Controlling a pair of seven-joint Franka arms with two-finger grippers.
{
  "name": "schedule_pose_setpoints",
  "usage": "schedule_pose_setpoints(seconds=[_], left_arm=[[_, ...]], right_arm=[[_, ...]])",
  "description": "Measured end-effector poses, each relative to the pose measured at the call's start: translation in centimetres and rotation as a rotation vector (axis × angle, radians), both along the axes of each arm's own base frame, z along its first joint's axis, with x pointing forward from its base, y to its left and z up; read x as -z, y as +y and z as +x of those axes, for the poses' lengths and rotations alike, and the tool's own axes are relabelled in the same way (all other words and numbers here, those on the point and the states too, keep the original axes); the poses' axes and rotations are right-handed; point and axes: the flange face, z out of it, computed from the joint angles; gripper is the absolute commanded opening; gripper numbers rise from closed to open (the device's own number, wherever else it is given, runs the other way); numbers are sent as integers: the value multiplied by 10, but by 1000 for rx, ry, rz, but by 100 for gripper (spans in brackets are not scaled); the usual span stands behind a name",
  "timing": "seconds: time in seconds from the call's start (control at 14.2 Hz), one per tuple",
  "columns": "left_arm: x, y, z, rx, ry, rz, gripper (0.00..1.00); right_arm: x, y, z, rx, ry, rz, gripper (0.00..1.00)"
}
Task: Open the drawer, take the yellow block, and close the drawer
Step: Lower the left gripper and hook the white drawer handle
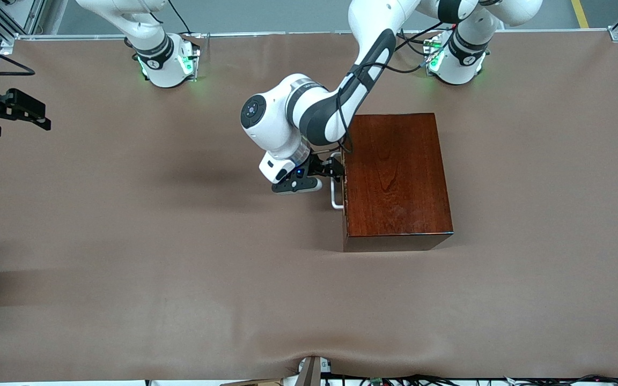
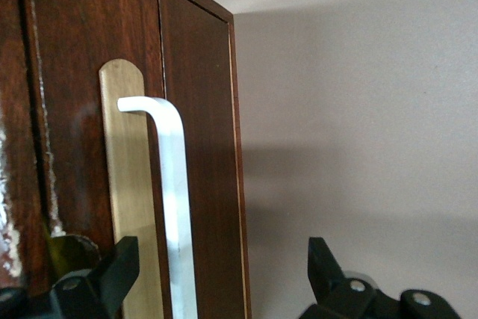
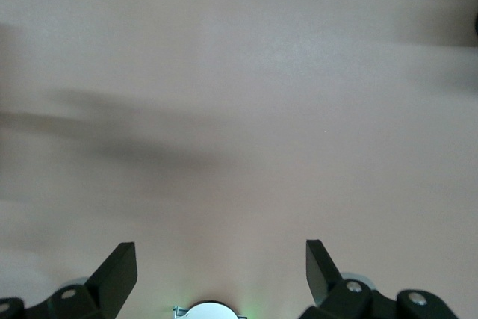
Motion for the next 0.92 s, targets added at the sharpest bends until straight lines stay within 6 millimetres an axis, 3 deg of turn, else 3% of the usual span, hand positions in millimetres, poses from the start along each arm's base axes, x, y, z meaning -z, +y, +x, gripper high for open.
schedule_pose_setpoints(seconds=[0.92], left_arm=[[11, -10, -1, -49, -53, -43, 100]], right_arm=[[1, -3, 0, 6, 1, 0, 100]])
